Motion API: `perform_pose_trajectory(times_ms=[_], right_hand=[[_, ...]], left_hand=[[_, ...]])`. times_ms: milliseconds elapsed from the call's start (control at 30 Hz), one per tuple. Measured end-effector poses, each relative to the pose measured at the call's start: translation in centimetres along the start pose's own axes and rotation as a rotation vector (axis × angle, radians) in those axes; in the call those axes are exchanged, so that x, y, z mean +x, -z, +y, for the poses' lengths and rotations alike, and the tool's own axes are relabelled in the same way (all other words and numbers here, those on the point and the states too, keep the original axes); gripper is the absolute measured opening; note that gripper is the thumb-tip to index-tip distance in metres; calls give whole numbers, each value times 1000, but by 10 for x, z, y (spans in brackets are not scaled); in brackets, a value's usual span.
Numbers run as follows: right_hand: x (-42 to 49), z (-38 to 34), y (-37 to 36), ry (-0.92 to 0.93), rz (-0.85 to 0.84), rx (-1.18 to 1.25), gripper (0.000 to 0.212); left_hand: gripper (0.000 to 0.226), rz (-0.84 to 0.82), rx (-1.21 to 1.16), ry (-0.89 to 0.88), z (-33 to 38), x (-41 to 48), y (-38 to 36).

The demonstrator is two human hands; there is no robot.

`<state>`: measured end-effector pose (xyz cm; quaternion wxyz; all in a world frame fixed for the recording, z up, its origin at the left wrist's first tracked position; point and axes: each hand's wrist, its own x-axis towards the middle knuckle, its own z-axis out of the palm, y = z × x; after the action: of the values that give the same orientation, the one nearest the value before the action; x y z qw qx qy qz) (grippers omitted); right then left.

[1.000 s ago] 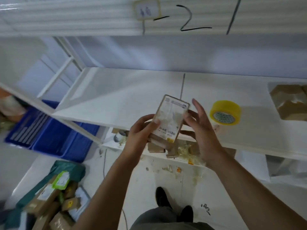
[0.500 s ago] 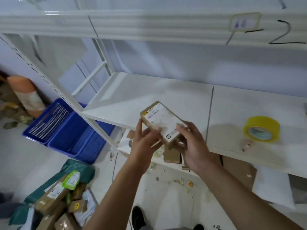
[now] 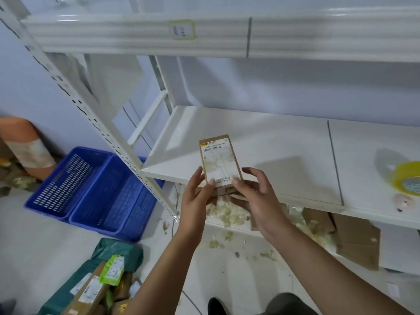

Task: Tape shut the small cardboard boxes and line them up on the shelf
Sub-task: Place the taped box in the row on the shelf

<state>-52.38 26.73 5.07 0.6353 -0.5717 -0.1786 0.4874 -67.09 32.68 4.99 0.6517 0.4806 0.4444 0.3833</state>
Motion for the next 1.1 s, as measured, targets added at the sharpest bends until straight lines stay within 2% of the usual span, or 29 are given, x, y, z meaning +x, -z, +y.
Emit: perform_pose_trajectory(times_ms=[67, 333, 567, 733, 867, 967, 1033, 1100], right_hand=[[9, 3, -18, -9, 14, -9, 44], [64, 0, -65, -76, 2, -133, 31], [131, -7, -90, -160, -14, -306, 42], [182, -13, -117, -242, -38, -344, 37], [213, -11, -142, -300, -18, -343, 44], [231, -4, -158, -297, 28, -335, 40], [241, 2, -168, -275, 77, -335, 28], [251, 10, -175, -253, 134, -355, 27]], left_hand=[[69, 23, -12, 3, 0, 10, 16], [38, 96, -10, -14, 4, 74, 44], [49, 116, 75, 74, 21, 137, 53], [59, 108, 78, 140, 28, 182, 73], [13, 93, 98, 137, 27, 217, 86], [18, 96, 132, 161, 27, 242, 93], [28, 91, 222, 154, 23, 256, 99], [32, 76, 319, 136, 18, 270, 105]])
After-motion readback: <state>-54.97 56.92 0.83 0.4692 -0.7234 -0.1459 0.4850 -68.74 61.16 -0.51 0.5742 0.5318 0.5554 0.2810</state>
